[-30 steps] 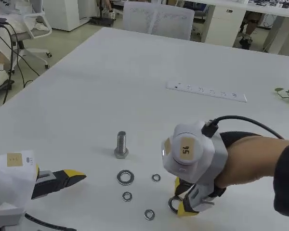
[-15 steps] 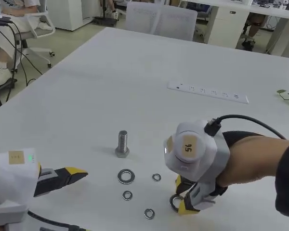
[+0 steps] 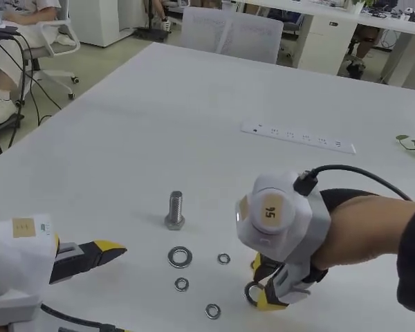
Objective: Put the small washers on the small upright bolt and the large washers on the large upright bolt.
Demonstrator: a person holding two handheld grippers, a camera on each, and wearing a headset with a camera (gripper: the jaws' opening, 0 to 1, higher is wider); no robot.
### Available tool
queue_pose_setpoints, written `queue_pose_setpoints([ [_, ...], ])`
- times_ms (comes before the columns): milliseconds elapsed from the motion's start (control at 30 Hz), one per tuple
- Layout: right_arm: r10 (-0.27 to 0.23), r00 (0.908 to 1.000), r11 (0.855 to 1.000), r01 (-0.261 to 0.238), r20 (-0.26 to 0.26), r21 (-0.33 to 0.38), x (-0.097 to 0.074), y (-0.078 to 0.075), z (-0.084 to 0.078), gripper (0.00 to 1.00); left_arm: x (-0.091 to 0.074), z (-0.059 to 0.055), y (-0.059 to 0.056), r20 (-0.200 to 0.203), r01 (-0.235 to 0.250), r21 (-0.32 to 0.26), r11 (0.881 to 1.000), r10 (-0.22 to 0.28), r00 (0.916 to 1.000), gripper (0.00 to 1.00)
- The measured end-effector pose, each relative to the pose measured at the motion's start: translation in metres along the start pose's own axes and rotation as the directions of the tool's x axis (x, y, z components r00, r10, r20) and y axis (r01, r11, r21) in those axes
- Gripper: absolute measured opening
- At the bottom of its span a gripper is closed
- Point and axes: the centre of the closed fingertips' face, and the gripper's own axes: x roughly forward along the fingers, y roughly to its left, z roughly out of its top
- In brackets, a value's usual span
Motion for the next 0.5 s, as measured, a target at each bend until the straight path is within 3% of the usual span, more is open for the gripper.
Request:
queue_pose_setpoints([
  [500, -0.027, 0.9996, 0.999, 0.026, -0.011, -0.02, -0.016, -0.008, 0.007, 0.23, -0.003, 0.005, 0.005, 0.032, -0.018, -0.011, 1.0, 0.018, 0.9993, 0.91],
])
